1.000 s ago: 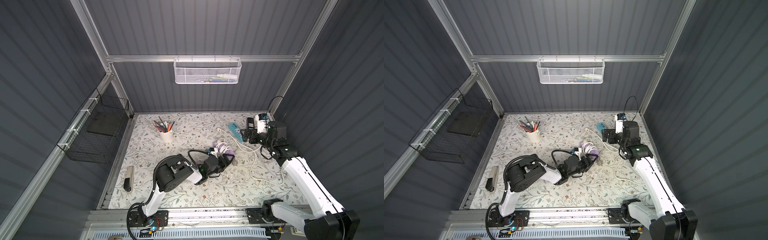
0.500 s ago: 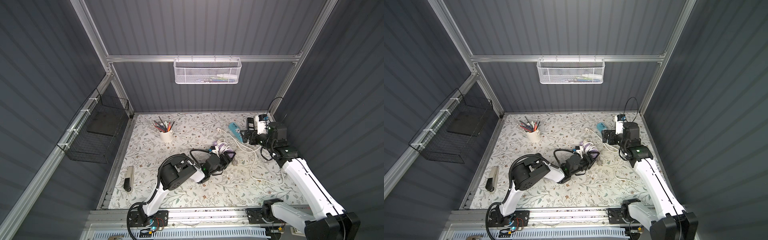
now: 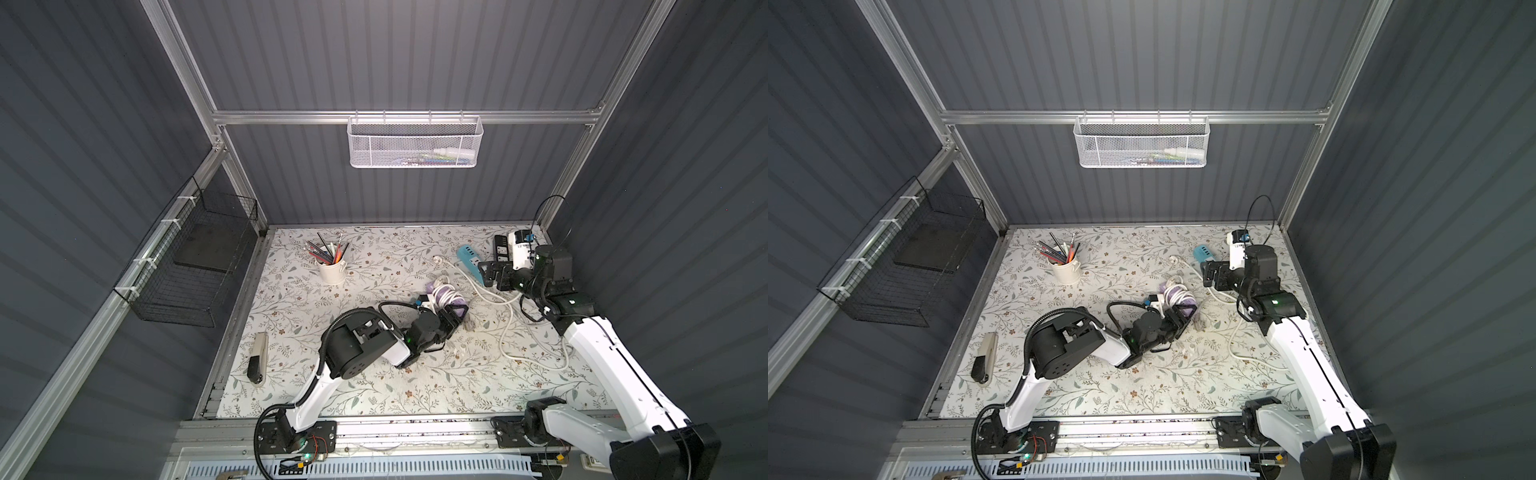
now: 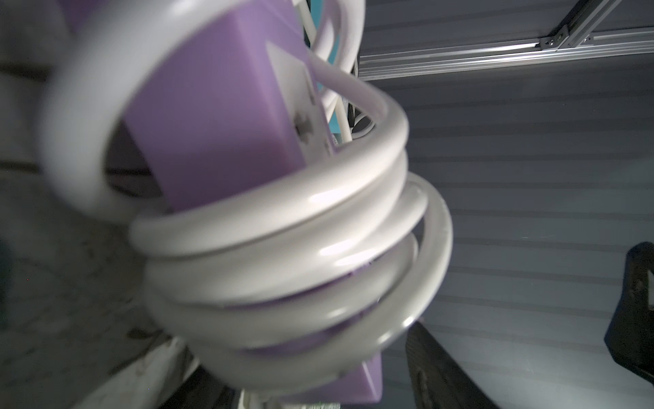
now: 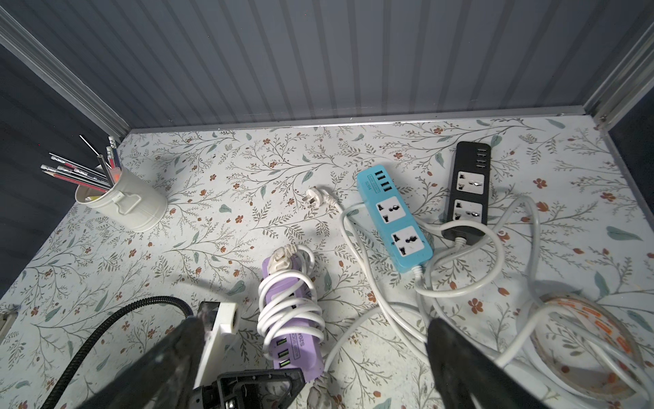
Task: Unwrap the cord wrapped around the power strip
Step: Pick up the power strip from the center of the board.
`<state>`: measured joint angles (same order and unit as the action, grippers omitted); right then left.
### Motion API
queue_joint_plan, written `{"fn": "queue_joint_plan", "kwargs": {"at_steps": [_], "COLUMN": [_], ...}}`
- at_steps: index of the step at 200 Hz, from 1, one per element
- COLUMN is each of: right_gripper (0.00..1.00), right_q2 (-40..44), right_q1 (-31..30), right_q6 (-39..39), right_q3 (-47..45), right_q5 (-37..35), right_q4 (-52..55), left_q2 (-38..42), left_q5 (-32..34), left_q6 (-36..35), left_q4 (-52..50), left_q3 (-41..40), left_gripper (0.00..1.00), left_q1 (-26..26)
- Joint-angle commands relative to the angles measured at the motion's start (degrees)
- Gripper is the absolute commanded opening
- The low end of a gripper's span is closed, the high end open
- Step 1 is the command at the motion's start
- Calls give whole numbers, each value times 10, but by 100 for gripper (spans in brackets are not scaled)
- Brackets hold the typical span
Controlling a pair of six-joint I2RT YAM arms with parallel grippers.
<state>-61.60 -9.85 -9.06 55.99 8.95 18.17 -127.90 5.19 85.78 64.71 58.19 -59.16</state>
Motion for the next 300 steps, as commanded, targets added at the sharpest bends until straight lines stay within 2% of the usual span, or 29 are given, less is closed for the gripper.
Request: {"fn": "queue_joint_plan", "kwargs": {"at_steps": [1,117,185,211,224,238,250,300], "right_gripper": [99,99,99,99,99,99,99,99], "right_q2": [5,11,9,5,5,5,5,7], "right_q1": [-7,-11,-12,-12,-13,-13,-14,-15], "right_q6": [-9,-9,-8,-10,-9,-9,-9,-10], "right_q3": [-13,-18,-22,-25,-25,-26,-26,-31], "right_q5": [5,3,2,3,2,2,2,4], "right_q4": [-8,-7,-10,-13,-14,-13,-12,-14], "left_q2": [-3,-31,-46,-51,-56,-59,-60,-33], "left_q5": [14,21,19,17,15,12,8,-14], "left_q6": [-13,-12,-10,-9,-9,-8,-8,-25], "left_q4": [19,21,27,26,27,28,26,-5], "left_q3": [2,25,37,45,48,48,47,31], "left_gripper": [72,62,52,42,34,18,0,0], "left_q1": [6,20,30,37,41,45,47,59]}}
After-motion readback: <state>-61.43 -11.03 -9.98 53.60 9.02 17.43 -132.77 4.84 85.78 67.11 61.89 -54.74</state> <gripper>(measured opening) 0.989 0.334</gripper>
